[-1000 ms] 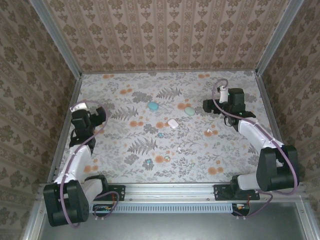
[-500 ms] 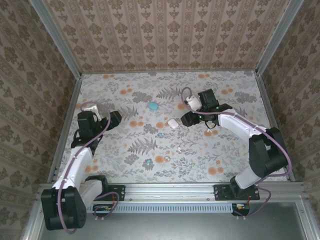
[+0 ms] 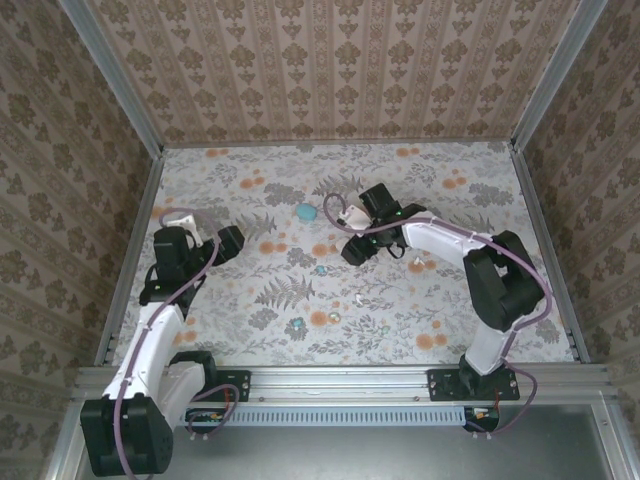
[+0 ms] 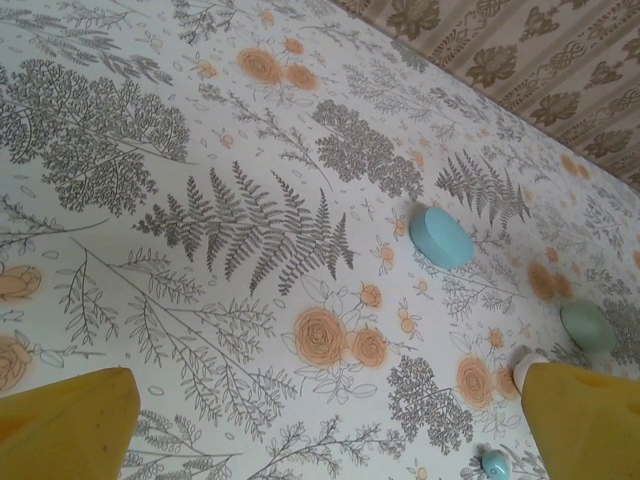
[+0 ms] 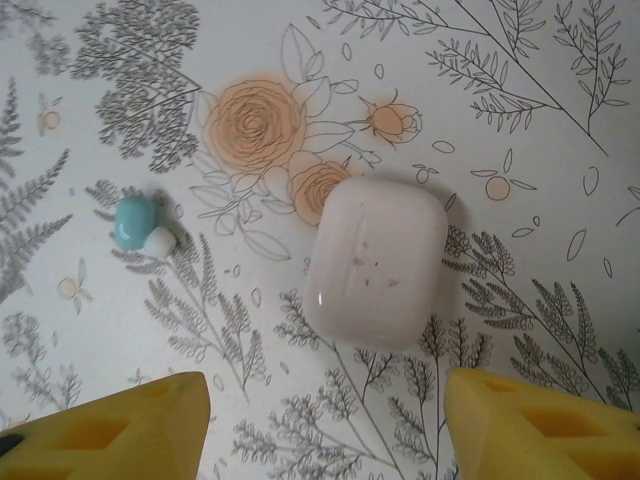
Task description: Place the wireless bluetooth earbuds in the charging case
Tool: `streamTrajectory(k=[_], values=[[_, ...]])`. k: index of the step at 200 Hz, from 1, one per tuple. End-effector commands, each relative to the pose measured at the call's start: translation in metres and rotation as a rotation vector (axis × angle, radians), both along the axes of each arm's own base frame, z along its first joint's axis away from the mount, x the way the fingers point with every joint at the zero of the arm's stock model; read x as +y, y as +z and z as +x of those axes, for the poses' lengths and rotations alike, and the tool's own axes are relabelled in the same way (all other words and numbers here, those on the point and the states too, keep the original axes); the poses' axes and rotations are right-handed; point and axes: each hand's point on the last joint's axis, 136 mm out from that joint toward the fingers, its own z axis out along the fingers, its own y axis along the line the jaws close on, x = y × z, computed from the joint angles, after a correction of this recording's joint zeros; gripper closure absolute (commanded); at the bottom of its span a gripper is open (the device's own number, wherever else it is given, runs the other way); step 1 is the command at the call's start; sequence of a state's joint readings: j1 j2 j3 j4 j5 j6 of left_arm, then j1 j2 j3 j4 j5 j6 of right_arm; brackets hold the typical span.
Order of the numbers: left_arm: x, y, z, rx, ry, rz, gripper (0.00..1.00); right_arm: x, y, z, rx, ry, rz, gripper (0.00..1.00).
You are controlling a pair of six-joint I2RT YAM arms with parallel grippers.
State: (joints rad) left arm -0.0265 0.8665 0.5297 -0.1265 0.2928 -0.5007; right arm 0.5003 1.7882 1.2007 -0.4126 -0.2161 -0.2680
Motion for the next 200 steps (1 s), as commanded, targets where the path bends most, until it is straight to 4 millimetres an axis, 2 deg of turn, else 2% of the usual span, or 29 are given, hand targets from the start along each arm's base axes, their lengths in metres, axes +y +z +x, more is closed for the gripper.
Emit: streamTrajectory(k=[1, 34, 84, 143, 163, 200], values=[[-0.001, 0.005, -0.005, -0.004, -0.015, 0.021, 0.00, -0.003, -0.011, 0.000, 0.066, -0.064, -0.053, 0.32], [0.000, 0.005, -0.005, -0.004, -0.021, 0.034, 0.00, 0.010, -0.021, -0.001, 0.082, -0.042, -0.067, 0.31], [0.001, 0.005, -0.005, -0.001, -0.021, 0.047, 0.00, 0.014, -0.034, 0.010, 0.112, -0.070, -0.104, 0.30], [0.001, 0.004, -0.005, 0.004, -0.023, 0.051, 0.00, 0.012, -0.047, 0.011, 0.156, -0.098, -0.145, 0.32], [0.000, 0.006, -0.004, 0.004, -0.026, 0.046, 0.00, 0.010, -0.049, 0.012, 0.155, -0.118, -0.150, 0.39], [-0.002, 0.008, -0.005, 0.009, -0.040, 0.040, 0.00, 0.009, -0.053, 0.015, 0.149, -0.156, -0.146, 0.37]])
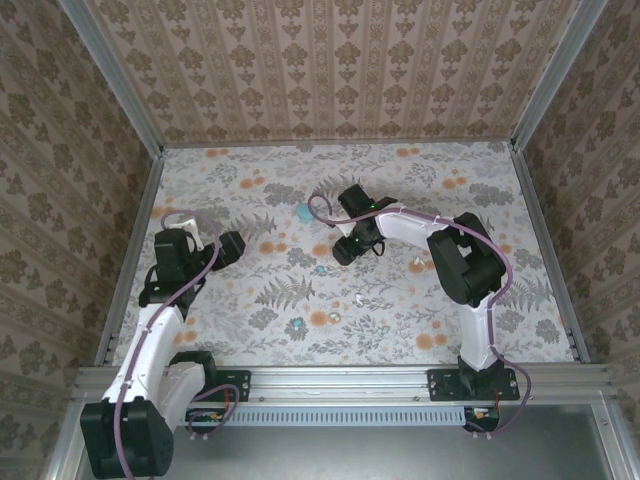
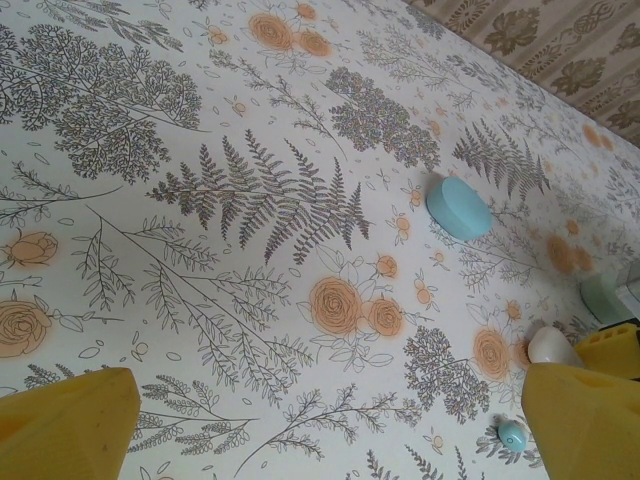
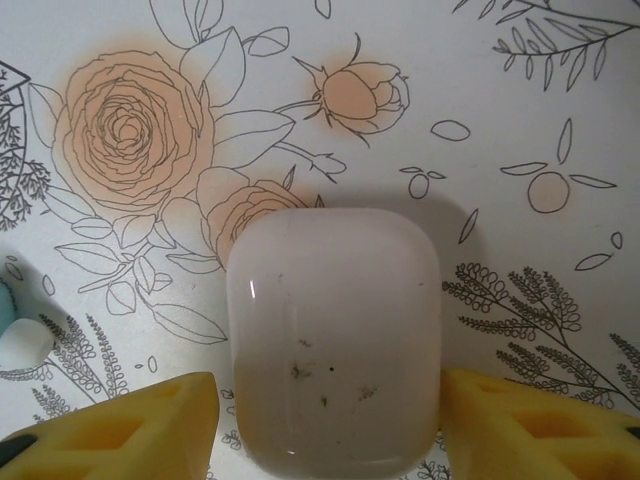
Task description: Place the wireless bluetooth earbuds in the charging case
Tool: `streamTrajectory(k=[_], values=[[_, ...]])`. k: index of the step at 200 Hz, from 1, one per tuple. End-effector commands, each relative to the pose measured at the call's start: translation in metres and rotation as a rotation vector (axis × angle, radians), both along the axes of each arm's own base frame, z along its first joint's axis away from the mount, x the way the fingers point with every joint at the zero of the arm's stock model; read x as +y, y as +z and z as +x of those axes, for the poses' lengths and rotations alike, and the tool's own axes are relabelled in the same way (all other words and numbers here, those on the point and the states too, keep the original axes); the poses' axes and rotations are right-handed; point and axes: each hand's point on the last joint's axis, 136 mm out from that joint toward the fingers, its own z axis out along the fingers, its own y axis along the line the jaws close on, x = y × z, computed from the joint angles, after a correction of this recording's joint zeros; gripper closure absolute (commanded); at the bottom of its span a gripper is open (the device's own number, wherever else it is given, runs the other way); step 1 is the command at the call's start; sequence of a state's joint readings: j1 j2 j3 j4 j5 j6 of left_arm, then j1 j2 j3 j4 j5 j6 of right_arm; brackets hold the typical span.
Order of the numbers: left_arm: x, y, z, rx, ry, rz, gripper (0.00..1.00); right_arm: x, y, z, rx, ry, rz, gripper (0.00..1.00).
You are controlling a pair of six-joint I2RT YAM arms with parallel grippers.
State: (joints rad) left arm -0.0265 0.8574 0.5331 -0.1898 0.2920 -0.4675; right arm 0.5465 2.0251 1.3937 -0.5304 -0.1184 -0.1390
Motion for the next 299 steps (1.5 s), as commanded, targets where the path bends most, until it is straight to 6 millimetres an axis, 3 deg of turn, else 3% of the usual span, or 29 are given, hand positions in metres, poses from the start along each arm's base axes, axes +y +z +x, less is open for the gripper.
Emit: streamTrajectory(k=[1, 52, 94, 153, 182, 228, 251, 299], values=[[-0.002, 0.017, 0.003, -0.031, -0.025, 0.012, 0.00, -0.003, -0.005, 0.001, 0.010, -0.046, -0.023, 0.37], [0.001, 0.017, 0.000, -0.040, -0.015, 0.032, 0.00, -0.002, -0.014, 0.006, 0.023, -0.064, -0.039, 0.38], [0.001, 0.017, -0.003, -0.027, -0.012, 0.031, 0.00, -0.003, -0.012, 0.006, 0.011, -0.116, -0.017, 0.47], [0.000, 0.016, -0.008, -0.018, -0.009, 0.010, 0.00, -0.039, 0.004, -0.026, -0.030, -0.290, -0.019, 0.52], [0.002, 0.014, -0.014, -0.008, -0.002, 0.023, 0.00, -0.050, -0.001, -0.043, -0.005, -0.381, 0.002, 0.50], [0.003, 0.015, -0.013, -0.007, -0.001, 0.029, 0.00, -0.040, 0.000, -0.051, 0.116, -0.479, 0.035, 0.36], [0.001, 0.016, -0.014, -0.004, -0.012, 0.028, 0.00, -0.037, 0.004, -0.058, 0.187, -0.545, 0.044, 0.35], [0.001, 0.014, -0.013, 0.005, -0.010, 0.019, 0.00, -0.009, 0.016, -0.074, 0.256, -0.571, 0.122, 0.34]])
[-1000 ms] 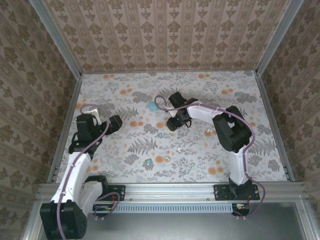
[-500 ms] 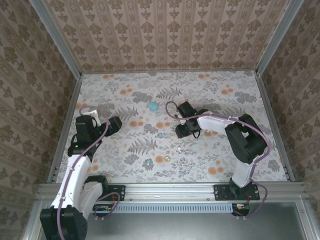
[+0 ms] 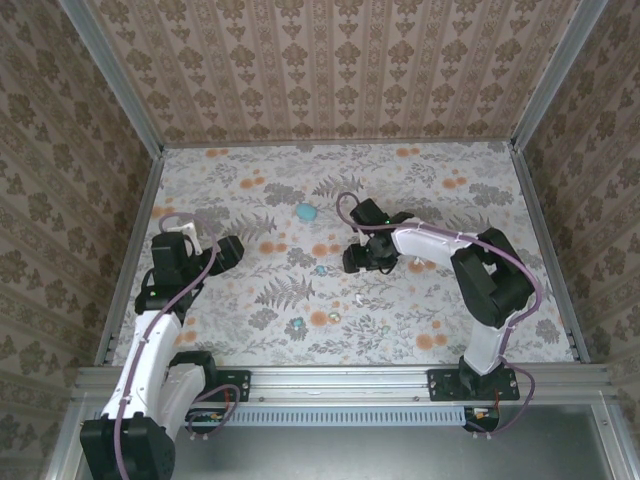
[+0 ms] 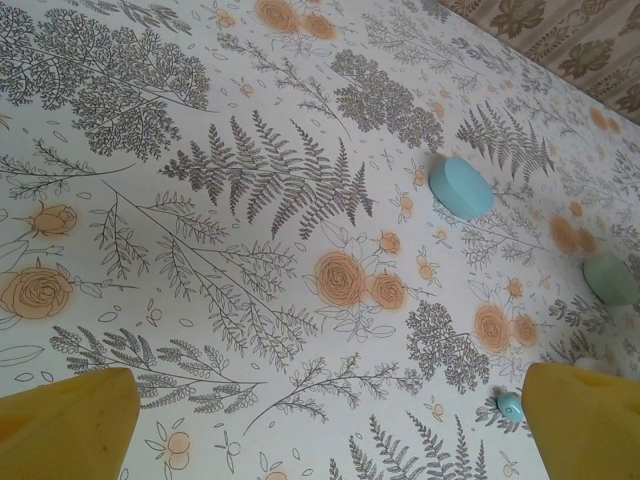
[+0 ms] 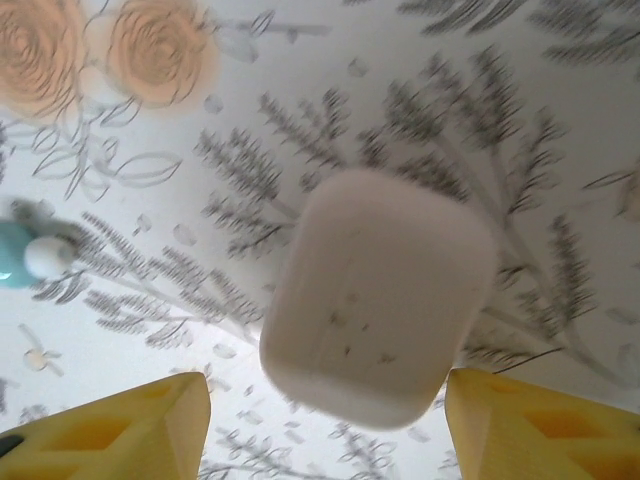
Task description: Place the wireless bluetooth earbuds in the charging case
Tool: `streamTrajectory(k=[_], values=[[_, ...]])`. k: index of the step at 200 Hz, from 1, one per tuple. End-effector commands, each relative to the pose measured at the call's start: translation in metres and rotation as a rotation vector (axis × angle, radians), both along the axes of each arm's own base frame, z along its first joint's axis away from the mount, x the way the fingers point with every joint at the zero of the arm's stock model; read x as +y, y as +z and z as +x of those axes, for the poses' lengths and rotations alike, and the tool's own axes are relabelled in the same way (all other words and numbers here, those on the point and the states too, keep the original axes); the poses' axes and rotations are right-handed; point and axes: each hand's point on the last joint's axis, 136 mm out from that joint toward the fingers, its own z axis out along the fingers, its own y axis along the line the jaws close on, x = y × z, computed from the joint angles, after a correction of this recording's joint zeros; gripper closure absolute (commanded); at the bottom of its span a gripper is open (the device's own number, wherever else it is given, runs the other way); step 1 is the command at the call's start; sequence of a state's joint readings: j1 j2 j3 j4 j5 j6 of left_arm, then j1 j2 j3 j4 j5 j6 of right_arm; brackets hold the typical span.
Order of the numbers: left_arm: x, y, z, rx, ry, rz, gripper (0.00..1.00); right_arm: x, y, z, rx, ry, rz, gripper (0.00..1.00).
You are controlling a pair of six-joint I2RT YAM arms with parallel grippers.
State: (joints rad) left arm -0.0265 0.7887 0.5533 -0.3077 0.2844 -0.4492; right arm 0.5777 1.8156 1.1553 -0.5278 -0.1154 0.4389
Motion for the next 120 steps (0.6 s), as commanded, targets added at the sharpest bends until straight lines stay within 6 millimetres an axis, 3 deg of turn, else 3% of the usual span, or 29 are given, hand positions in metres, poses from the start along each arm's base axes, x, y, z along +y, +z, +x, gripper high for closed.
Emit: streamTrajectory(k=[1, 31, 53, 120], values=[[-0.001, 0.010, 0.003, -0.018, -0.006, 0.000, 0.00, 0.013, 0.006, -0.016, 0.078, -0.055, 0.042, 0.34], [-0.002, 0.011, 0.006, -0.014, -0.006, -0.010, 0.00, 0.037, 0.018, -0.015, 0.055, 0.008, 0.118, 0.34], [-0.002, 0.011, 0.007, -0.015, -0.006, -0.012, 0.00, 0.042, 0.024, -0.011, 0.015, 0.076, 0.116, 0.33], [-0.002, 0.013, 0.007, -0.017, -0.002, -0.011, 0.00, 0.015, 0.052, 0.031, -0.177, 0.220, -0.003, 0.30]])
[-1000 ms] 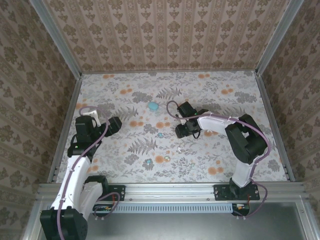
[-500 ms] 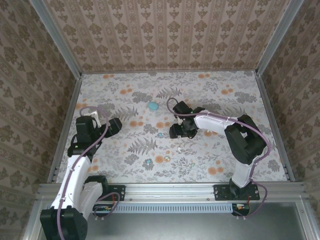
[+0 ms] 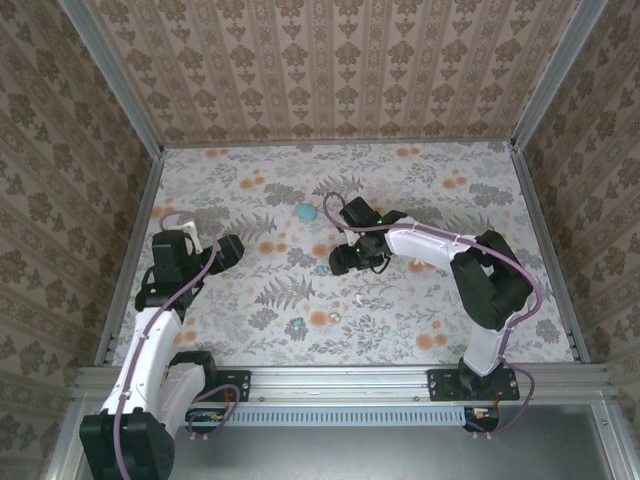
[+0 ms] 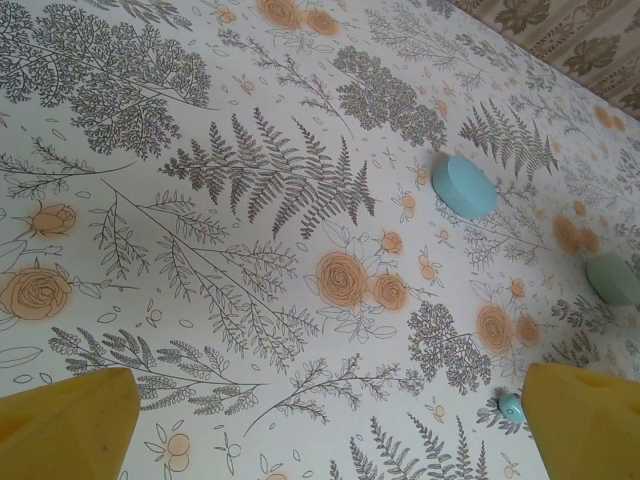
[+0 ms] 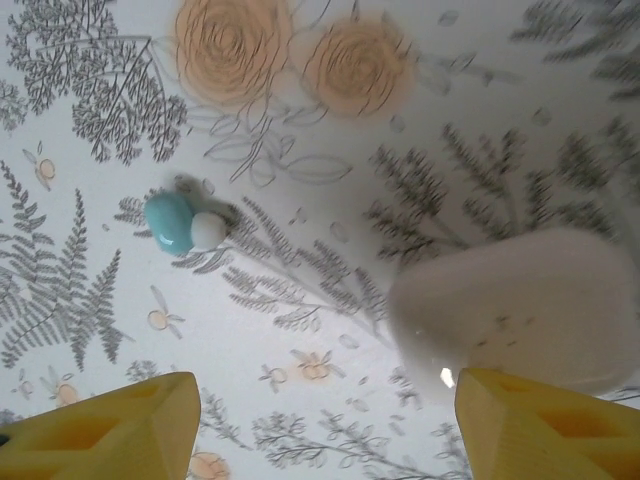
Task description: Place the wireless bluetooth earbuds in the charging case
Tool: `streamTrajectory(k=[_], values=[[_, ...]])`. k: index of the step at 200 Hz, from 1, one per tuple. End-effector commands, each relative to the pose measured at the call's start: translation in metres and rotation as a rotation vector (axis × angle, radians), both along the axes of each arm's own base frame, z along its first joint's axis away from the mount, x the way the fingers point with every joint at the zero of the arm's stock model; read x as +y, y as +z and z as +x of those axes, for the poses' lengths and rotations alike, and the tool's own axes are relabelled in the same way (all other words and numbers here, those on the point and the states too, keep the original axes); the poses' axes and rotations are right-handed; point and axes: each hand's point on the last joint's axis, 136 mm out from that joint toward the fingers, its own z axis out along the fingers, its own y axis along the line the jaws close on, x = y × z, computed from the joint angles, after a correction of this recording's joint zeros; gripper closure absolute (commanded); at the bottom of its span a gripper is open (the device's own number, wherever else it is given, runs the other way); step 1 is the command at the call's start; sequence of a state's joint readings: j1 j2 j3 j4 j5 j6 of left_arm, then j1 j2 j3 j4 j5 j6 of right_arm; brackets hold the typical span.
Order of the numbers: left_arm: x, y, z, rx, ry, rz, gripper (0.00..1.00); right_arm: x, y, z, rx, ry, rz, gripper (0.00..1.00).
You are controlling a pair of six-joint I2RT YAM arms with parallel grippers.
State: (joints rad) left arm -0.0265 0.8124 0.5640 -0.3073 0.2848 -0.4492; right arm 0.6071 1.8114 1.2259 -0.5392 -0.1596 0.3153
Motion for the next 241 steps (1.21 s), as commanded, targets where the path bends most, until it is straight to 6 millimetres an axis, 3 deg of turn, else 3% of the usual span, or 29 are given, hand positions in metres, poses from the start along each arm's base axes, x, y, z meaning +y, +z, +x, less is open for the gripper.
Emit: streamTrajectory(k=[1, 40, 84, 147, 215, 241], values=[[-0.001, 0.014, 0.004, -0.028, 0.000, -0.012, 0.00, -0.013, 0.028, 0.026, -0.117, 0.056, -0.041, 0.30], [-0.003, 0.014, 0.003, -0.025, -0.003, -0.026, 0.00, -0.017, 0.006, 0.051, -0.029, 0.055, -0.015, 0.31], [-0.003, 0.015, 0.003, -0.025, -0.006, -0.021, 0.00, -0.006, -0.012, 0.053, 0.052, 0.096, -0.005, 0.33], [-0.005, 0.016, 0.004, -0.026, -0.010, -0.027, 0.00, -0.018, -0.026, 0.031, 0.136, 0.102, 0.005, 0.36], [-0.006, 0.017, 0.013, -0.024, -0.015, -0.023, 0.00, -0.034, -0.020, 0.003, 0.163, 0.083, 0.029, 0.35], [-0.007, 0.017, 0.016, -0.027, -0.015, -0.031, 0.00, -0.033, -0.022, -0.016, 0.197, 0.095, 0.078, 0.35]])
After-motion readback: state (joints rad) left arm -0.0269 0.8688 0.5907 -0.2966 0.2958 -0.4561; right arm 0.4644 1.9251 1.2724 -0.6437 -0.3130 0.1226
